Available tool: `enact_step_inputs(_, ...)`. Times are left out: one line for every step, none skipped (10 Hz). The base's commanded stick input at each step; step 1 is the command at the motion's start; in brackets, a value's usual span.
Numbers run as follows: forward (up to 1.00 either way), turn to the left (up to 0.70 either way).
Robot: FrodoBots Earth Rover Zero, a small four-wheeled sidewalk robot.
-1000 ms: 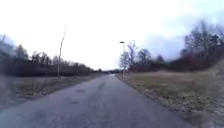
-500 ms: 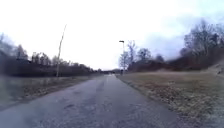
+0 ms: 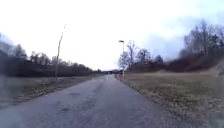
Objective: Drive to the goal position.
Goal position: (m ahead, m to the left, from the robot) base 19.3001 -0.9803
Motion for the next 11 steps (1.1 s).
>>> enact_step_inputs(0.5, 0.0)
enact_step_inputs(0.5, 0.0)
enact_step_inputs(0.5, 0.15)
enact_step_inputs(0.5, 0.43)
enact_step_inputs(0.5, 0.16)
enact_step_inputs(0.5, 0.05)
enact_step_inputs(0.5, 0.0)
enact_step_inputs(0.5, 0.0)
enact_step_inputs(0.5, 0.0)
enact_step_inputs(0.5, 0.0)
enact_step_inputs(0.5, 0.0)
